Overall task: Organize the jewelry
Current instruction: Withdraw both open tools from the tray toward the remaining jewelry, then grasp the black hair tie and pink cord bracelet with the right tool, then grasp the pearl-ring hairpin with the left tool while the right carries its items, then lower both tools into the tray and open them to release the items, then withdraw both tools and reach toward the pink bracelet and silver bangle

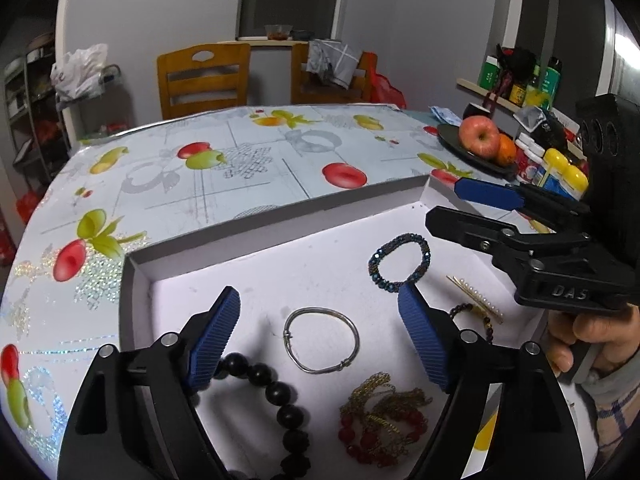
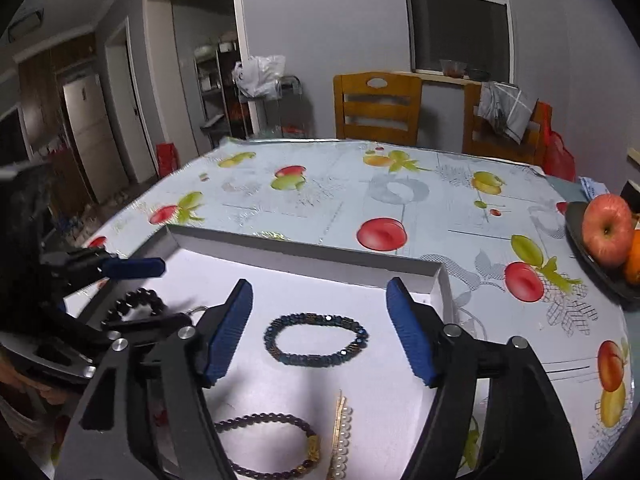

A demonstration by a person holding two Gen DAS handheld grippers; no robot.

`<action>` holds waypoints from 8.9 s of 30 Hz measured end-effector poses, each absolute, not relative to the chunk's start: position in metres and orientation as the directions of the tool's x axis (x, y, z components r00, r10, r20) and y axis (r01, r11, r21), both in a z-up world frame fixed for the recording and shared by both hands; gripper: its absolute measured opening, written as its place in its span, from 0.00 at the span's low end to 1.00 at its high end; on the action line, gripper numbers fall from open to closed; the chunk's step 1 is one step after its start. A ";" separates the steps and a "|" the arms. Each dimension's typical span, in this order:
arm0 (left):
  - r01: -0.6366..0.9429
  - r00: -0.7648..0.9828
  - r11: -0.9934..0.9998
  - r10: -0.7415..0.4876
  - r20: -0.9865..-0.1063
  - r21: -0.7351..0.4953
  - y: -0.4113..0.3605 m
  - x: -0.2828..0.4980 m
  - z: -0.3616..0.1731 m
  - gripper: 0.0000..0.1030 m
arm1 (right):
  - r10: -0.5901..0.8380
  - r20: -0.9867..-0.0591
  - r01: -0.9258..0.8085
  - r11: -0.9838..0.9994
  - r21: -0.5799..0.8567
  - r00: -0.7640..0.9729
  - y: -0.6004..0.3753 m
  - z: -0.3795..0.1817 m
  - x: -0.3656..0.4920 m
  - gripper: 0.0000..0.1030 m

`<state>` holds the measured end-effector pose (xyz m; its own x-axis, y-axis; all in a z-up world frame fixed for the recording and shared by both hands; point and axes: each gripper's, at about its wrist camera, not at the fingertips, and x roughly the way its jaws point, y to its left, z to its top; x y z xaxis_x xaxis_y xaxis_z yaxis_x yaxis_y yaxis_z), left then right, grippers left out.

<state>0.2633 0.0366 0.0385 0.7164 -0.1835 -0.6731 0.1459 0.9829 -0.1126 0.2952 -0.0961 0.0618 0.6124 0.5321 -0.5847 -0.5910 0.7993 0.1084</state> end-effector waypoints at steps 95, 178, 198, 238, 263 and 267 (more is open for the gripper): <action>0.295 0.695 0.955 -0.223 -0.684 -0.012 -0.017 0.078 0.019 0.88 | 0.522 -0.696 -0.655 0.749 0.097 0.494 -0.166 0.046 0.125 0.02; 0.181 0.766 0.983 -0.130 -0.630 0.018 0.034 0.196 0.091 0.41 | 0.583 -0.584 -0.643 0.755 0.132 0.565 -0.126 0.104 0.233 0.02; 0.055 0.723 0.997 -0.075 -0.687 -0.051 0.076 0.269 0.043 0.41 | 0.505 -0.626 -0.551 0.823 0.140 0.595 -0.137 0.050 0.269 0.02; 0.053 0.754 0.999 -0.042 -0.655 -0.002 0.071 0.255 0.043 0.87 | 0.457 -0.660 -0.530 0.842 0.105 0.596 -0.132 0.045 0.272 0.70; 0.155 0.786 0.986 -0.085 -0.613 0.062 0.024 0.131 0.055 0.92 | 0.471 -0.622 -0.562 0.825 0.060 0.625 -0.139 0.064 0.241 0.85; 0.167 0.782 0.985 -0.101 -0.616 0.051 0.017 0.118 0.051 0.92 | 0.476 -0.622 -0.569 0.820 0.058 0.622 -0.146 0.072 0.224 0.88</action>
